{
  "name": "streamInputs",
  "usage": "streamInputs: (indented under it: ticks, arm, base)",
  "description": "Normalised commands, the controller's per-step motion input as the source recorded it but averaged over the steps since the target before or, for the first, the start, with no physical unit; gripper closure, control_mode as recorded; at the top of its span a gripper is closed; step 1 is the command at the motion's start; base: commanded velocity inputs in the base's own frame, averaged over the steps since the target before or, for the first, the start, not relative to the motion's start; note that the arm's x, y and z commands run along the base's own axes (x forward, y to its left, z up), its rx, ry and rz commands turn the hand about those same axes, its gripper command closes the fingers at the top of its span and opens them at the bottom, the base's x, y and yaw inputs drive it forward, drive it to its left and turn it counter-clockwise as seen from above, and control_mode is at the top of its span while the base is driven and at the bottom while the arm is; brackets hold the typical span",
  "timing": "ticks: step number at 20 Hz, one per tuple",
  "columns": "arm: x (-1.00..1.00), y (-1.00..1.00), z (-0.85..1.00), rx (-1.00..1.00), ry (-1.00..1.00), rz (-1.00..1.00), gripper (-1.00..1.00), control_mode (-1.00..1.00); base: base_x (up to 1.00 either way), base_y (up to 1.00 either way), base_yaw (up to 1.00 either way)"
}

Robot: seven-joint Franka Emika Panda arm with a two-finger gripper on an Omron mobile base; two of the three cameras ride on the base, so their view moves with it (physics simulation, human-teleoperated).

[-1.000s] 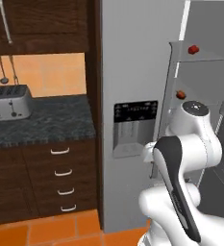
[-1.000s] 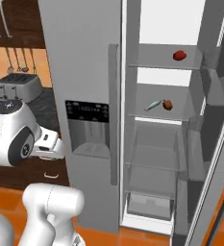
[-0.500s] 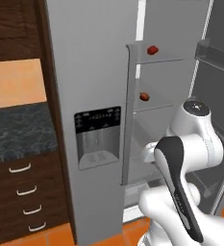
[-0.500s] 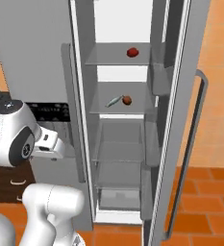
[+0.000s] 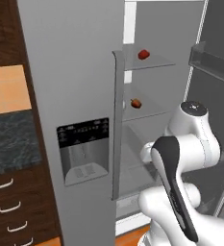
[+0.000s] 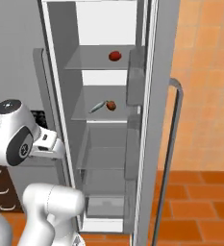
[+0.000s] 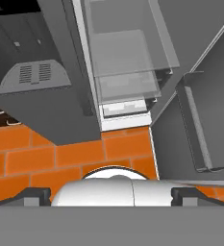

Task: Place one bell pepper and one fish in each tupperware on the nearby counter, to pack two identical lunches.

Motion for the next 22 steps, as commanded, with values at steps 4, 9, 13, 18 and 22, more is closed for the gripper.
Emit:
streamInputs:
  ticks: [4, 9, 13, 18, 22]
  arm:
    - [0.0, 0.0, 0.0, 0.0, 0.0, 0.0, -1.0, 1.0]
    - [0.0, 0.0, 0.0, 0.0, 0.0, 0.0, -1.0, 1.0]
    - [0.0, 0.0, 0.0, 0.0, 0.0, 0.0, -1.0, 1.0]
    - [0.0, 0.0, 0.0, 0.0, 0.0, 0.0, -1.0, 1.0]
    - [0.0, 0.0, 0.0, 0.0, 0.0, 0.0, -1.0, 1.0]
  base:
    - [0.08, -0.54, 0.26]
    - [0.34, -0.03, 0.06]
    - [0.38, -0.19, 0.0]
    - [0.29, -0.45, 0.0]
    - [0.23, -0.23, 0.0]
